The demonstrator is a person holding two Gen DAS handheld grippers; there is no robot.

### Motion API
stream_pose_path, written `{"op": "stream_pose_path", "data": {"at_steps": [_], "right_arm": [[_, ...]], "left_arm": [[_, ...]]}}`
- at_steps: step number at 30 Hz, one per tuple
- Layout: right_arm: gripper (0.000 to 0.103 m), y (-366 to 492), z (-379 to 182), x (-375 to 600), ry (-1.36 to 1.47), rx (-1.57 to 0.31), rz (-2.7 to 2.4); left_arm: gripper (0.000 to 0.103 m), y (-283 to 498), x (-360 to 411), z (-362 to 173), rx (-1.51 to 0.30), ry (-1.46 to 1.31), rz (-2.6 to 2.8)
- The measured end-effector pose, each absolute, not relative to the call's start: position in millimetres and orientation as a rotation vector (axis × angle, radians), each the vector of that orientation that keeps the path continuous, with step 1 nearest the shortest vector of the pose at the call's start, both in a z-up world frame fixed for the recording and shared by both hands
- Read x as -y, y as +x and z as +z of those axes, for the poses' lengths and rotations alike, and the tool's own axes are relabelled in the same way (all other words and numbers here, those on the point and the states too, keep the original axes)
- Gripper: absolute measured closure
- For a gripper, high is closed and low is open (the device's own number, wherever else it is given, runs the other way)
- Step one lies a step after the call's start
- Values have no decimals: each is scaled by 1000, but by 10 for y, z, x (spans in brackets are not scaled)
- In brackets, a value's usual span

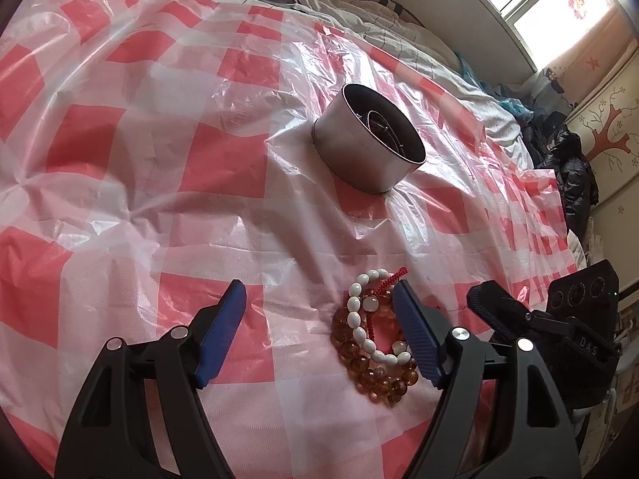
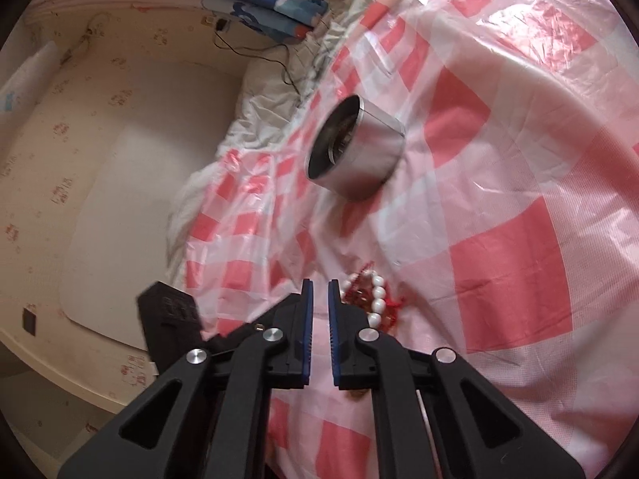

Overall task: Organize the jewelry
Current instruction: 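Lift the red cord bracelet with the right gripper while the left gripper grasps white beads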

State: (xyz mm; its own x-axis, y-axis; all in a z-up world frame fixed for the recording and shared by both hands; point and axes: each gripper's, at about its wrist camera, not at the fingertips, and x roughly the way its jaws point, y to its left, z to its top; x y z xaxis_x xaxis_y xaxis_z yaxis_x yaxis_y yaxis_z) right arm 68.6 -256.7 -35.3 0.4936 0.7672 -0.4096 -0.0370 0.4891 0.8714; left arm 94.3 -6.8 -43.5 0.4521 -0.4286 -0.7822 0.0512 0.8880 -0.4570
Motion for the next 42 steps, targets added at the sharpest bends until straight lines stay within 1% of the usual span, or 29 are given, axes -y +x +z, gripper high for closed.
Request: {"op": "stream_pose_path", "data": {"at_steps": [2, 4, 5, 6, 7, 11, 14, 15, 16, 18, 20, 21, 24, 31, 36, 42], "right_arm": [[95, 681, -311, 2564, 904, -936, 565], [93, 672, -341, 2544, 858, -997, 520], [76, 661, -371, 2528, 857, -1019, 514], [53, 648, -399, 2513, 859, -1030, 512], [50, 632, -411, 2501, 844, -1049, 493], [50, 633, -464, 2510, 844, -1065, 478], [52, 670, -509, 2487, 871, -1072, 494], [60, 688, -532, 2470, 886, -1076, 513], [64, 704, -559, 2440, 900, -1082, 522], [93, 732, -623, 2412, 908, -1100, 516], [98, 739, -614, 2399, 911, -1088, 526], [99, 730, -591, 2394, 910, -1076, 536], [99, 702, -529, 2419, 938, -1028, 569], [99, 608, -193, 2561, 1003, -813, 676], [99, 530, -48, 2733, 1050, -700, 705], [99, 514, -51, 2847, 1100, -668, 685]], "left_arm": [[31, 950, 64, -435, -1066, -400, -304], [31, 954, 51, -436, -1065, -405, -300], [31, 957, 47, -438, -1065, -405, -300], [31, 960, 40, -437, -1064, -405, -300], [31, 961, 38, -434, -1063, -403, -301], [31, 955, 34, -422, -1062, -403, -303], [31, 953, 29, -417, -1060, -403, -304], [31, 952, 30, -416, -1060, -402, -304], [31, 951, 31, -412, -1059, -401, -303], [30, 950, 29, -422, -1061, -400, -304], [30, 948, 26, -428, -1065, -396, -303], [30, 949, 31, -428, -1066, -394, -302], [30, 950, 48, -435, -1067, -392, -299], [29, 968, 68, -465, -1072, -383, -295], [29, 1019, 215, -473, -1066, -288, -288], [29, 1096, 439, -502, -1053, -137, -279]]}}
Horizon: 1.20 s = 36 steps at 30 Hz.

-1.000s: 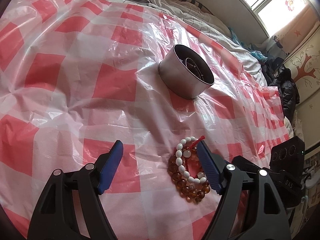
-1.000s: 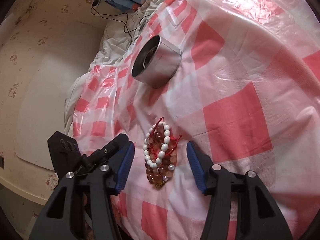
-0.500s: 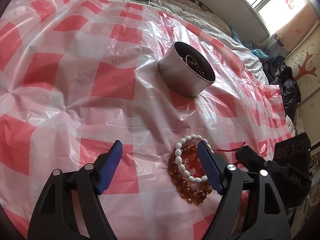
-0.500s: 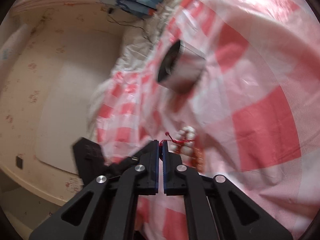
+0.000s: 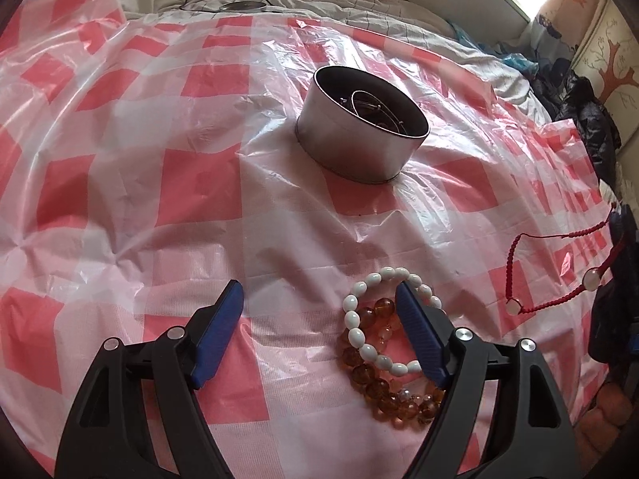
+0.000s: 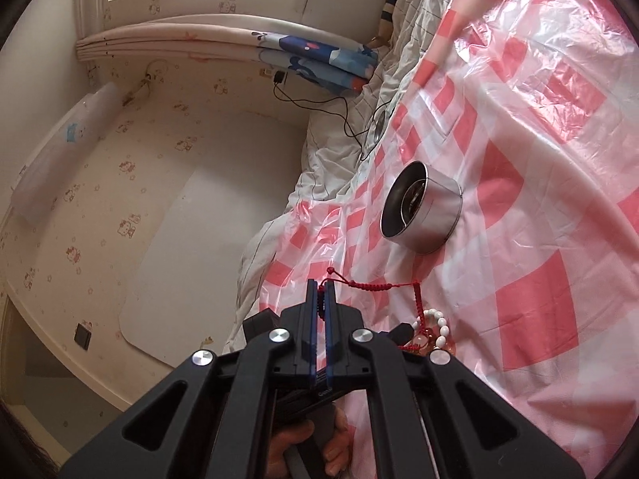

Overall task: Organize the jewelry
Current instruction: 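Lift the red cord bracelet with the right gripper while the left gripper grasps white beads, then lift the white-beaded bracelet with the left gripper while the right gripper holds the red cord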

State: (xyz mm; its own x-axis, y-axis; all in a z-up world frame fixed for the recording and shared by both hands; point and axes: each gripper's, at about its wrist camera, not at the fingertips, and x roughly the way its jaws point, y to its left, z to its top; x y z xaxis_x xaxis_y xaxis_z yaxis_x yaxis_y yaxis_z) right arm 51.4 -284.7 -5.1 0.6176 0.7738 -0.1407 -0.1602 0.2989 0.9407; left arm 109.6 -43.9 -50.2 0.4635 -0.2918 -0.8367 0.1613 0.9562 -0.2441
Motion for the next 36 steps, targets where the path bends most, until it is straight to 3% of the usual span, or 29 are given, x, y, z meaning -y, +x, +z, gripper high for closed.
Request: {"op": "stream_pose_path", "data": {"at_steps": [3, 5, 6, 7, 10, 21, 30, 36], "right_arm": [[99, 532, -65, 2850, 1107, -671, 685], [99, 535, -68, 2857, 1111, -671, 684], [99, 530, -71, 2869, 1111, -671, 683], [99, 537, -72, 2874, 1110, -671, 680], [99, 546, -71, 2884, 1113, -668, 679], [99, 550, -86, 2893, 1117, -670, 675], [99, 544, -138, 2886, 1131, -685, 670], [99, 549, -134, 2883, 1138, -685, 675]], "left_arm": [[35, 1136, 488, -503, -1042, -132, -304], [63, 1149, 503, -516, -1051, -135, -317], [71, 1165, 504, -529, -1065, -146, -326], [85, 1174, 505, -541, -1075, -153, -336], [96, 1190, 452, -553, -1095, -194, -345], [97, 1154, -9, -450, -1036, -497, -408], [95, 1200, 87, -621, -1126, -442, -383], [80, 1228, 127, -677, -1140, -438, -376]]}}
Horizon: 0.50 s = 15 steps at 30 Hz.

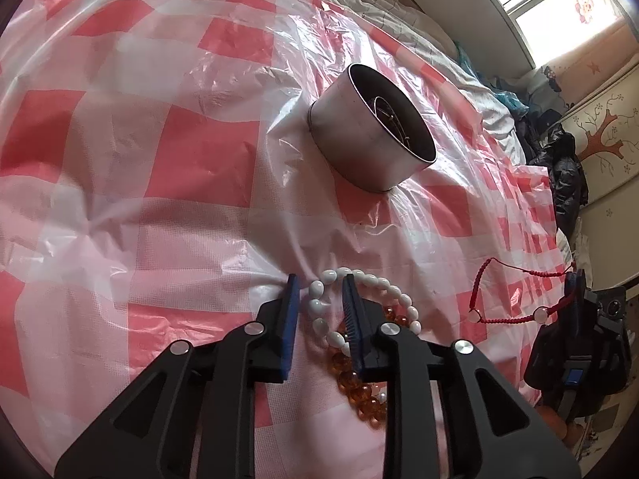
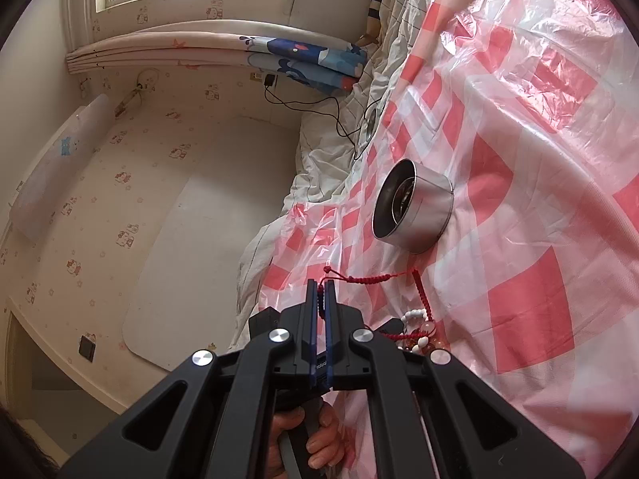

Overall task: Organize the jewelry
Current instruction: 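Lift the white-beaded bracelet with the left gripper while the right gripper holds the red cord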

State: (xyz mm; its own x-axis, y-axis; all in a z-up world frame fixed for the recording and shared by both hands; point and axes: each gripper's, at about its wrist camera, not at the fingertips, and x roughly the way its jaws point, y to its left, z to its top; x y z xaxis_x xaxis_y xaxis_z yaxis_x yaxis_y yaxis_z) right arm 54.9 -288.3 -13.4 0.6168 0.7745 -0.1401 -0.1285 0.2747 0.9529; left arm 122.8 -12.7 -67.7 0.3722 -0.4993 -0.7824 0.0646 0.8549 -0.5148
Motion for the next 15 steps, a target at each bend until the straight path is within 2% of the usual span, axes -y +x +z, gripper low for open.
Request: {"op": "stream_pose_path", "data": {"at_steps": [1, 5, 8, 9, 10, 13, 15], "right_arm": [[99, 548, -129, 2880, 1138, -685, 677], [99, 548, -127, 2876, 1138, -685, 679], [99, 538, -123, 2868, 1136, -685, 681], [99, 536, -120, 2864, 1134, -686, 682], [99, 541, -119, 2865, 1134, -687, 683], [99, 540, -115, 2871, 1134, -685, 681], [99, 537, -112, 2877, 1136, -682, 682]], "left_arm": [[79, 1225, 138, -664, -1134, -423, -366], [61, 1234, 143, -618, -1118, -412, -359], [62, 1222, 245, -595, -1114, -342, -368], [83, 1215, 290, -598, -1118, -314, -381], [96, 1212, 341, -614, -1131, -277, -384], [97, 1148, 452, -566, -1110, -183, -400], [97, 1124, 391, -501, -1098, -246, -441]]}}
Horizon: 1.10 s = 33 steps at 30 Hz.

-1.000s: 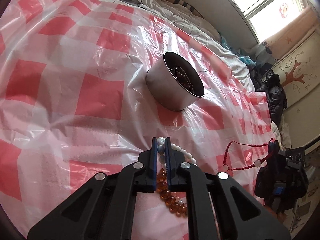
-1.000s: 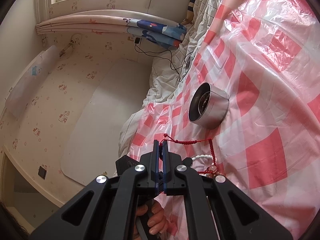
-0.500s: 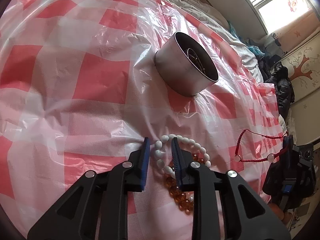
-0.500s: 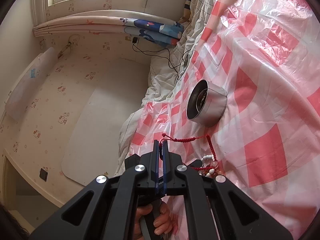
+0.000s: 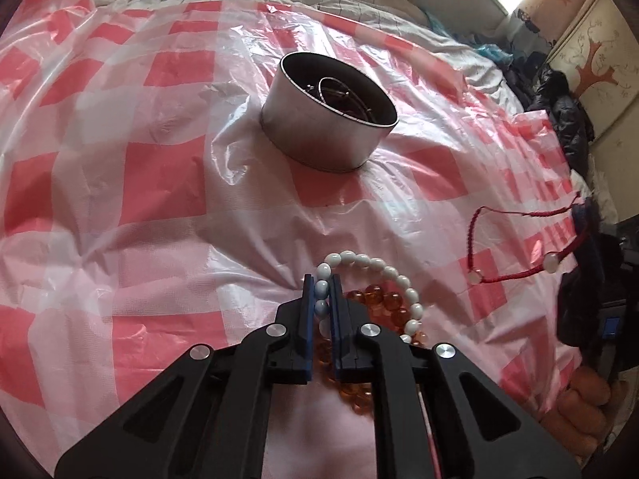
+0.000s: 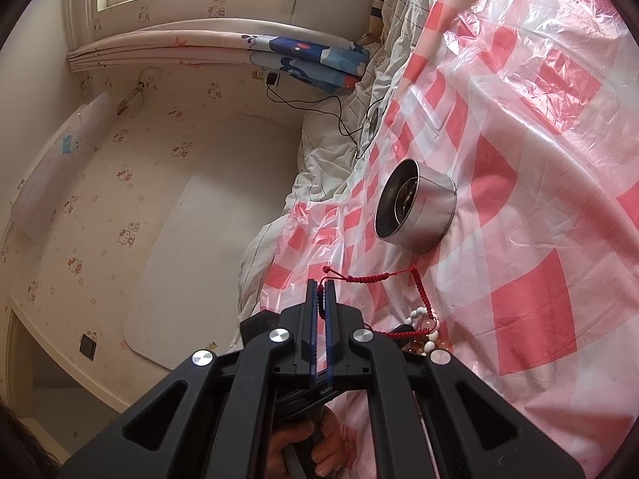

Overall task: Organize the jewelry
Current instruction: 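Lift the white-beaded bracelet with the left gripper while the right gripper holds the red cord, then carry both held bracelets over the steel tin and open both grippers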

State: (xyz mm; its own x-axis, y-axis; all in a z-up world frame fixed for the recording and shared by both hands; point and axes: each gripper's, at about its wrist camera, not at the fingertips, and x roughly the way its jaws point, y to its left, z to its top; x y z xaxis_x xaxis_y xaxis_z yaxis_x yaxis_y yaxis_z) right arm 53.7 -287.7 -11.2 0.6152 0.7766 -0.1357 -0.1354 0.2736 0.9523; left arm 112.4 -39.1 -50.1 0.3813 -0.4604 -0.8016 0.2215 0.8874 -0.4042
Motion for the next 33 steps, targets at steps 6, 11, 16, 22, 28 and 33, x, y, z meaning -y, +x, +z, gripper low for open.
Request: {"op": "stream_pose_path", "data": {"at_steps": [6, 11, 16, 22, 28, 33], "right_arm": [[99, 532, -106, 2887, 1140, -668, 688], [99, 528, -52, 2899, 1116, -645, 686], [99, 563, -28, 2906, 1099, -642, 680], [99, 687, 8, 2842, 1070, -650, 701], [99, 858, 26, 2853, 1088, -627, 729], [99, 993, 83, 2849, 1082, -607, 748]], "left_arm": [[97, 1100, 14, -339, -1023, -517, -543], [97, 1029, -147, -169, -940, -569, -571], [97, 1015, -133, -62, -916, -549, -574], [97, 1040, -94, 67, -874, -520, -582], [97, 1168, -30, 193, -807, -528, -595], [97, 1363, 74, 307, -755, -546, -623]]}}
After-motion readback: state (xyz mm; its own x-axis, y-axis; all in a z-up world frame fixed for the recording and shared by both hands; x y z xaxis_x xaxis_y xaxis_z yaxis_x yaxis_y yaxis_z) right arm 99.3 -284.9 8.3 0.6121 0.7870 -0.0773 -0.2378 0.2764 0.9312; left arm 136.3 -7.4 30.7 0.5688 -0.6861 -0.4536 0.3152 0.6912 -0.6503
